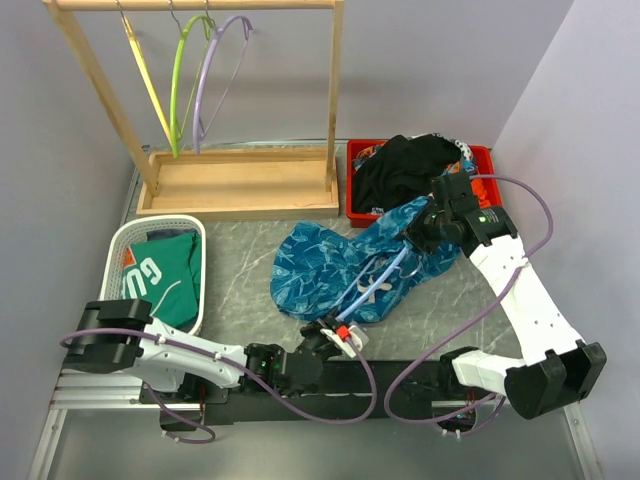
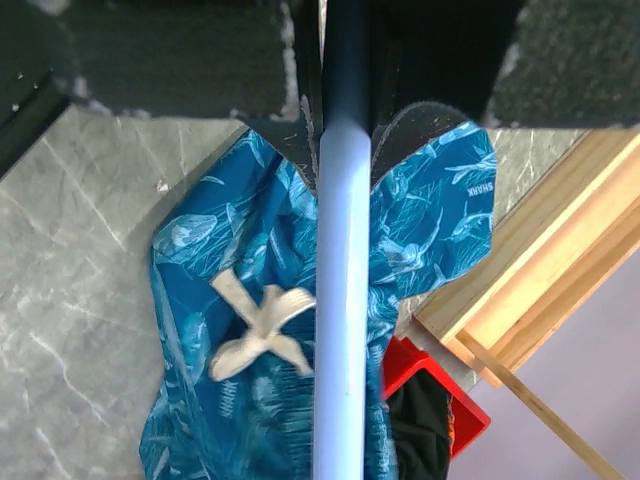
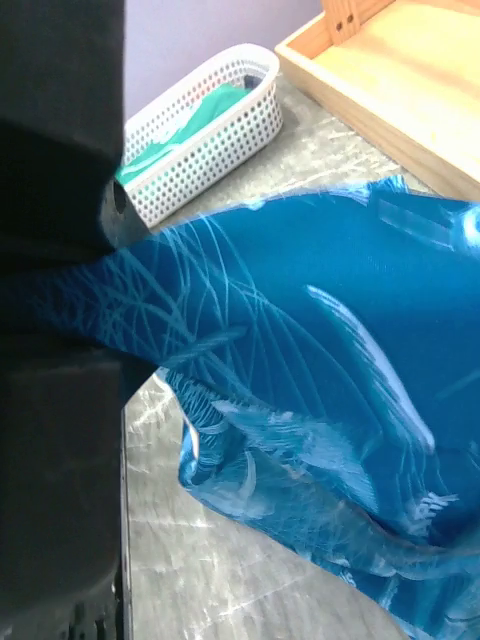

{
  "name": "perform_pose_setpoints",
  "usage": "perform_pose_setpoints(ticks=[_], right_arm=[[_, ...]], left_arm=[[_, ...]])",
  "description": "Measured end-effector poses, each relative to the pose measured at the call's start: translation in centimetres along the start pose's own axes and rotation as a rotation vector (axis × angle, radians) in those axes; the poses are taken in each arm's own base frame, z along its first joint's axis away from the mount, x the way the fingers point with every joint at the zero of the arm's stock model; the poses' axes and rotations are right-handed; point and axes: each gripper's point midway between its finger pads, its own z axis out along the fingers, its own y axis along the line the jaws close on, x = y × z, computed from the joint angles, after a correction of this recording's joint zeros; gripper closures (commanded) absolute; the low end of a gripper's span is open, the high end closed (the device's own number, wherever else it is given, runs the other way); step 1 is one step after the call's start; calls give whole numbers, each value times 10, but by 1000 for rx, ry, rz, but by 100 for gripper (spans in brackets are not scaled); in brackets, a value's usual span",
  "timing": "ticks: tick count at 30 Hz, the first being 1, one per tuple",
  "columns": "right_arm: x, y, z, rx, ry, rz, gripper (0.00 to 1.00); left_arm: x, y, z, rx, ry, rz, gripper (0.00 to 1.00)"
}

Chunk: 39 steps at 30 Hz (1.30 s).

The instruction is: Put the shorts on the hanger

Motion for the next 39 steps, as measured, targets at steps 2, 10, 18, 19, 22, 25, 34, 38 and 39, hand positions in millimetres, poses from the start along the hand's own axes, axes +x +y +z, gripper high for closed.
perform_pose_setpoints(ticks=[2, 10, 18, 19, 22, 25, 34, 38, 39], right_arm=[[2, 3, 3, -7, 18, 5, 100], [0, -5, 8, -4, 12, -76, 100], [3, -9, -9, -84, -45, -175, 100], [3, -9, -12, -95, -50, -188, 100], [4, -7, -27, -143, -79, -234, 100], [7, -4, -45, -196, -102, -289, 100], [10, 16, -107, -320, -158, -447, 100], [9, 23, -119, -339, -163, -476, 100], [9, 24, -120, -339, -160, -480, 100]], left_arm=[[2, -3, 0, 5, 8, 15, 58], [-40, -4, 0, 3, -15, -246, 7], [-69, 15, -18, 92, 14, -634, 15], [-70, 21, -14, 93, 36, -696, 17], [-65, 44, 4, 66, 93, -859, 20], [-46, 63, 19, 19, 148, -924, 26], [6, 24, 40, 114, 414, -896, 39], [4, 10, 38, 197, 433, -877, 35], [2, 9, 38, 209, 427, -875, 34]])
